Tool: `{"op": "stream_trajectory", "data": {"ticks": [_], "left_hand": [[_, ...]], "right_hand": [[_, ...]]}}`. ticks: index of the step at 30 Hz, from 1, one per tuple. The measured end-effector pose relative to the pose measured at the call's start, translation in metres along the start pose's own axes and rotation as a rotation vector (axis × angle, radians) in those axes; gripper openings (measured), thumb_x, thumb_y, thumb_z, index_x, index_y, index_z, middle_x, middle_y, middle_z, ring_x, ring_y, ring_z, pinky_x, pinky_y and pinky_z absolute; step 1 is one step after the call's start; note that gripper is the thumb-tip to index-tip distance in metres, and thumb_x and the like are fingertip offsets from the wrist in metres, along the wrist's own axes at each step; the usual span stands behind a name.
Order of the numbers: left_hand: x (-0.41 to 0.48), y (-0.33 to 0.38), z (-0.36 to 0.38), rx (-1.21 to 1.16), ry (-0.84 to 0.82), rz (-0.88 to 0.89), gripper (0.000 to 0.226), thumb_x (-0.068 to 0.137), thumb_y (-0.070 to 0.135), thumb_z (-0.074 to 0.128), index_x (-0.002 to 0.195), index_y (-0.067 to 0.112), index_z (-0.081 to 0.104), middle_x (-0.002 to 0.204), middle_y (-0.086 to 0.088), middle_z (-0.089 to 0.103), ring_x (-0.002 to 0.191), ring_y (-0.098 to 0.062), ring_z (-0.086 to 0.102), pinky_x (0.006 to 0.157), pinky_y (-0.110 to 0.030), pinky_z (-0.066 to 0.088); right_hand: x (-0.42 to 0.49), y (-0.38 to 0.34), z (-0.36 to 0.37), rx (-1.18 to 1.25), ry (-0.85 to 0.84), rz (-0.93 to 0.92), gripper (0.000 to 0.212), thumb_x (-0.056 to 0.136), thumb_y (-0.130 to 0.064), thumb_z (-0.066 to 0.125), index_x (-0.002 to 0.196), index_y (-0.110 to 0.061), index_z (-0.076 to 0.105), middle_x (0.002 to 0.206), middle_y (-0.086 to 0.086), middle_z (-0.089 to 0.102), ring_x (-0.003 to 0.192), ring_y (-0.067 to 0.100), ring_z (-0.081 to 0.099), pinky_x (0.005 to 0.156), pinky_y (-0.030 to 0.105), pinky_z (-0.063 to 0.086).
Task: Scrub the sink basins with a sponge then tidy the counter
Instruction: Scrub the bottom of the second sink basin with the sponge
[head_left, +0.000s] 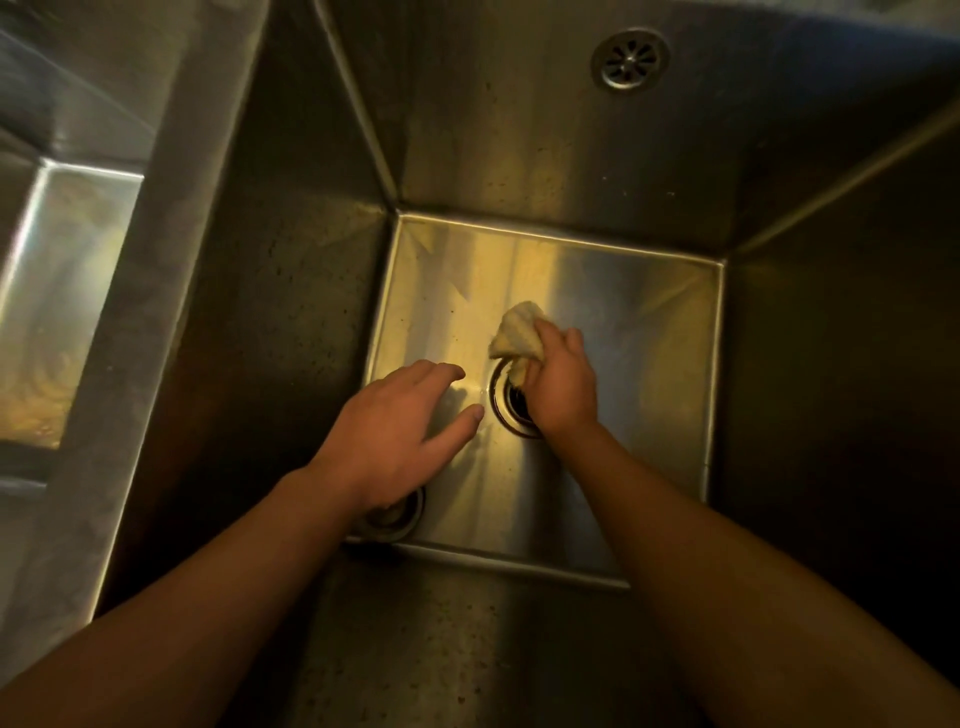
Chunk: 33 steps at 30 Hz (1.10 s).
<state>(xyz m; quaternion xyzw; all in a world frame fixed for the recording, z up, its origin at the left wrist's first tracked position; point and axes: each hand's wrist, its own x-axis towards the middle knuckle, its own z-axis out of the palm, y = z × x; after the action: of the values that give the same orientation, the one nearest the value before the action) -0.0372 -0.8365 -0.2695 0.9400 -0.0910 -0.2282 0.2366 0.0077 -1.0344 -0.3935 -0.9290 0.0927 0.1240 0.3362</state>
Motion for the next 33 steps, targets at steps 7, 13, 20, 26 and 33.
{"op": "stream_trajectory", "data": {"ticks": [7, 13, 20, 26, 33], "left_hand": [[0.002, -0.001, -0.004, 0.000, 0.012, -0.018, 0.062, 0.093, 0.066, 0.031, 0.139, 0.028, 0.046, 0.132, 0.005, 0.057, 0.115, -0.014, 0.056, 0.093, -0.036, 0.048], [0.002, 0.000, -0.002, 0.015, -0.002, -0.008, 0.059, 0.093, 0.064, 0.036, 0.138, 0.028, 0.047, 0.132, 0.004, 0.057, 0.113, -0.015, 0.057, 0.092, -0.036, 0.049], [-0.001, 0.004, 0.000, 0.033, -0.028, 0.028, 0.063, 0.092, 0.066, 0.033, 0.139, 0.027, 0.048, 0.133, 0.004, 0.057, 0.117, -0.016, 0.056, 0.092, -0.032, 0.046], [-0.001, 0.004, 0.003, 0.038, -0.031, 0.050, 0.059, 0.095, 0.064, 0.037, 0.140, 0.028, 0.046, 0.134, 0.004, 0.057, 0.117, -0.016, 0.056, 0.092, -0.034, 0.046], [-0.002, 0.004, 0.005, 0.043, -0.057, 0.057, 0.063, 0.092, 0.069, 0.031, 0.140, 0.030, 0.044, 0.137, 0.005, 0.056, 0.118, -0.015, 0.055, 0.094, -0.035, 0.047]], "right_hand": [[0.015, -0.018, -0.003, -0.070, -0.256, -0.172, 0.039, 0.094, -0.018, 0.056, 0.132, -0.024, 0.060, 0.114, 0.008, 0.051, 0.098, 0.029, 0.058, 0.081, 0.027, 0.042], [-0.020, -0.009, -0.004, -0.203, -0.586, -0.341, 0.044, 0.082, -0.019, 0.070, 0.125, -0.021, 0.061, 0.115, 0.008, 0.052, 0.103, 0.032, 0.059, 0.087, 0.036, 0.048], [-0.046, 0.049, -0.049, -0.045, -0.294, -0.295, 0.048, 0.080, -0.019, 0.055, 0.127, -0.019, 0.061, 0.113, 0.006, 0.057, 0.099, 0.025, 0.060, 0.086, 0.028, 0.046], [-0.012, 0.076, -0.068, -0.104, -0.085, -0.100, 0.054, 0.080, -0.022, 0.053, 0.134, -0.019, 0.060, 0.118, 0.012, 0.056, 0.104, 0.030, 0.059, 0.086, 0.019, 0.036], [-0.060, 0.073, -0.038, 0.006, -0.070, 0.002, 0.054, 0.089, -0.013, 0.055, 0.142, -0.022, 0.051, 0.124, 0.011, 0.052, 0.104, 0.026, 0.056, 0.086, 0.016, 0.034]]}}
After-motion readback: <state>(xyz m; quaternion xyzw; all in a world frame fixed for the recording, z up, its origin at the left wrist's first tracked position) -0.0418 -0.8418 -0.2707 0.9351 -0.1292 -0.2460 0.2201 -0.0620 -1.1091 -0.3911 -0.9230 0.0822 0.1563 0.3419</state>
